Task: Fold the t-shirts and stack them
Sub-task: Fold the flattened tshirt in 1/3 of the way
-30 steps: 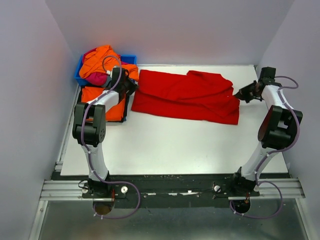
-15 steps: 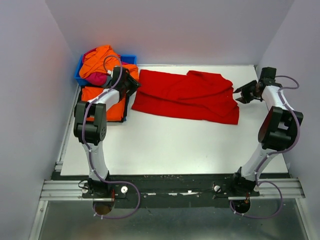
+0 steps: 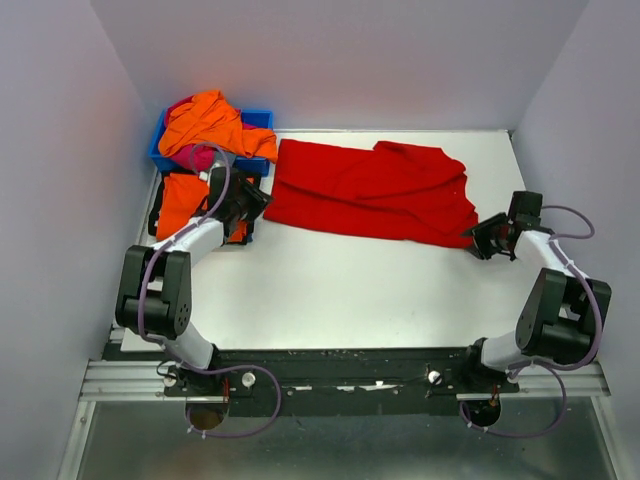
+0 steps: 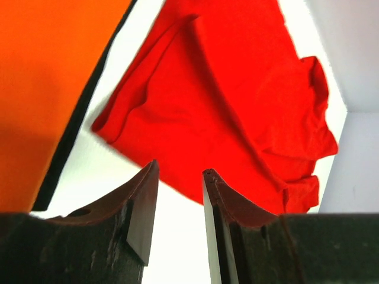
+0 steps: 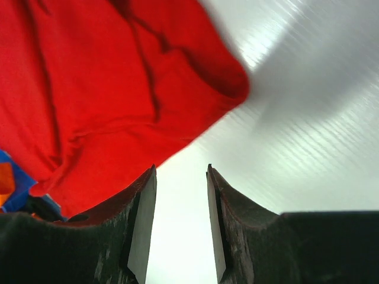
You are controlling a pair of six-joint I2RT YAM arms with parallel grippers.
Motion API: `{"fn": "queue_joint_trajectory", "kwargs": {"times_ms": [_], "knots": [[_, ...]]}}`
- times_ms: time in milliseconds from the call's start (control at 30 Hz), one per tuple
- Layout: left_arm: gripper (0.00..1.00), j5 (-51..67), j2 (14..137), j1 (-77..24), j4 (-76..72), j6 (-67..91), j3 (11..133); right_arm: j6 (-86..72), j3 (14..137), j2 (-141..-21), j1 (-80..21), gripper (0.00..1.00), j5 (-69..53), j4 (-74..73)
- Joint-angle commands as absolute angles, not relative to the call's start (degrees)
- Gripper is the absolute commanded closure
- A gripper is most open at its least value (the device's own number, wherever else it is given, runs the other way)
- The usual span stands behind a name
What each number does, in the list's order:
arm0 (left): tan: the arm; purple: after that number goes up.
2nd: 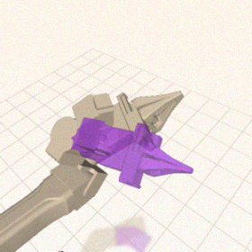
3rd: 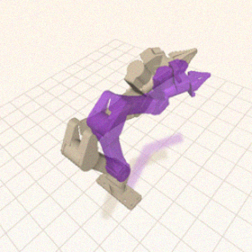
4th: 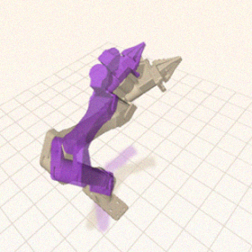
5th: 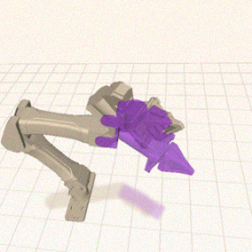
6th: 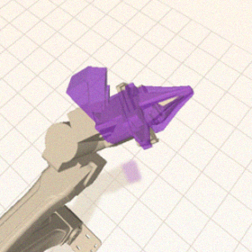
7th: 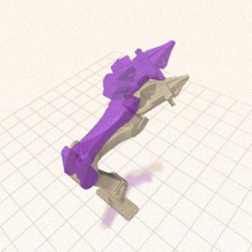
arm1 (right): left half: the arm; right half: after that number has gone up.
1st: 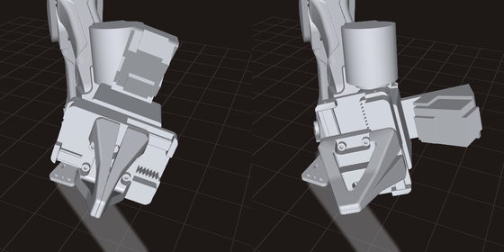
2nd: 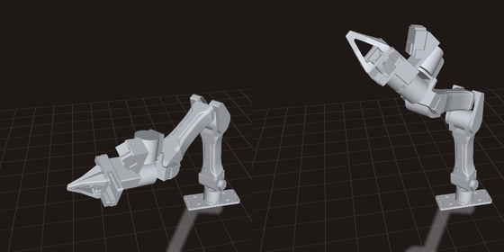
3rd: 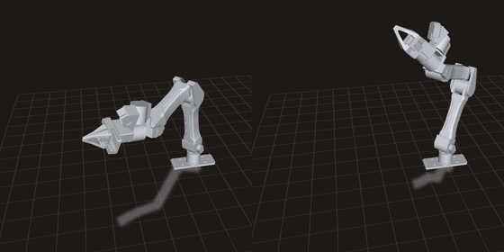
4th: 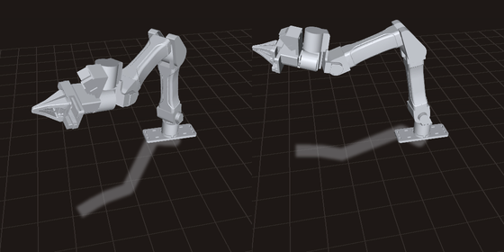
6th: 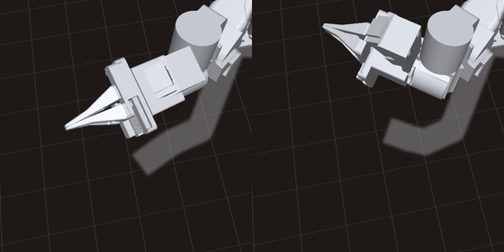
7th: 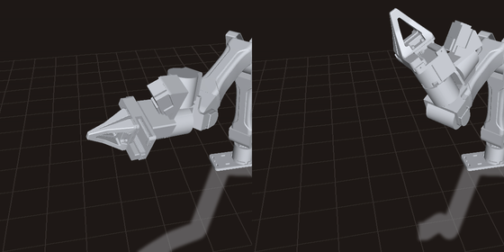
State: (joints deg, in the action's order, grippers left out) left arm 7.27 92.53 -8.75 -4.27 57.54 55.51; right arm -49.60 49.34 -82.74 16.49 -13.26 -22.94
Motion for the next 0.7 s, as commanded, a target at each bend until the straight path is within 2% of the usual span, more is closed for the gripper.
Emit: {"fn": "queue_joint_trajectory", "kwargs": {"times_ms": [0,500,567,667], "knots": [[0.53,6.07,91.41,-9.49,-9.75,60.64,50.02,-52.38,44.66,-83.32,16.44,0.53,-10.37,-15.75],[0.53,5.71,95.18,-9.58,-11.78,61.35,50.27,-57.30,47.90,-93.24,16.61,0.58,-5.01,-14.59],[0.53,5.45,95.36,-9.58,-11.86,61.44,50.27,-57.48,48.86,-94.04,16.70,0.61,-3.96,-15.55],[0.54,5.10,95.80,-9.58,-11.87,61.61,50.19,-57.74,49.39,-94.57,16.79,0.75,-2.55,-16.61]]}}
